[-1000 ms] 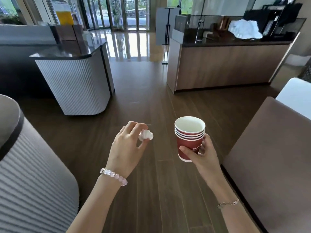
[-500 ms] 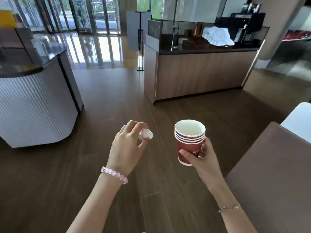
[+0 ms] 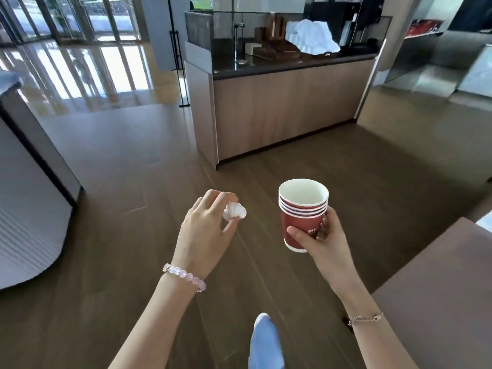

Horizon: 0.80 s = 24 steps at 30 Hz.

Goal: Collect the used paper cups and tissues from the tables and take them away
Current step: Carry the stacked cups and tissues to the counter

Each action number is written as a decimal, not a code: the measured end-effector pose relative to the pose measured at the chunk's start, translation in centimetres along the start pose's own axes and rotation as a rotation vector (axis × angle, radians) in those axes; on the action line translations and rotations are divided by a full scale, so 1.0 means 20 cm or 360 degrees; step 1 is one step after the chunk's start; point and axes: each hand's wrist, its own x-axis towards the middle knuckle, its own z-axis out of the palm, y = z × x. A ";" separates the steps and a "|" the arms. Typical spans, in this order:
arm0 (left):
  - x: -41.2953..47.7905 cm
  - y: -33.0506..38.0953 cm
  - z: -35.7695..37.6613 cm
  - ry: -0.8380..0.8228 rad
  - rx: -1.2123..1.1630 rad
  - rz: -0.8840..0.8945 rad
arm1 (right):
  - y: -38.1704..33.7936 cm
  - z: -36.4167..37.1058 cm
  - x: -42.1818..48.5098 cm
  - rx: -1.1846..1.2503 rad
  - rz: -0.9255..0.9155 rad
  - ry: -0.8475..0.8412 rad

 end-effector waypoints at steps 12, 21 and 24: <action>1.08 -0.09 0.63 -0.0134 -0.0047 0.0102 | 0.14 -0.13 1.16 -0.0015 0.0009 0.0111; 1.73 0.06 1.13 -0.0279 -0.0237 0.0399 | 0.13 -0.46 1.71 -0.0122 -0.0014 0.0452; 1.91 0.11 1.33 -0.0368 -0.0324 0.0492 | 0.16 -0.56 1.85 -0.0168 0.0017 0.0599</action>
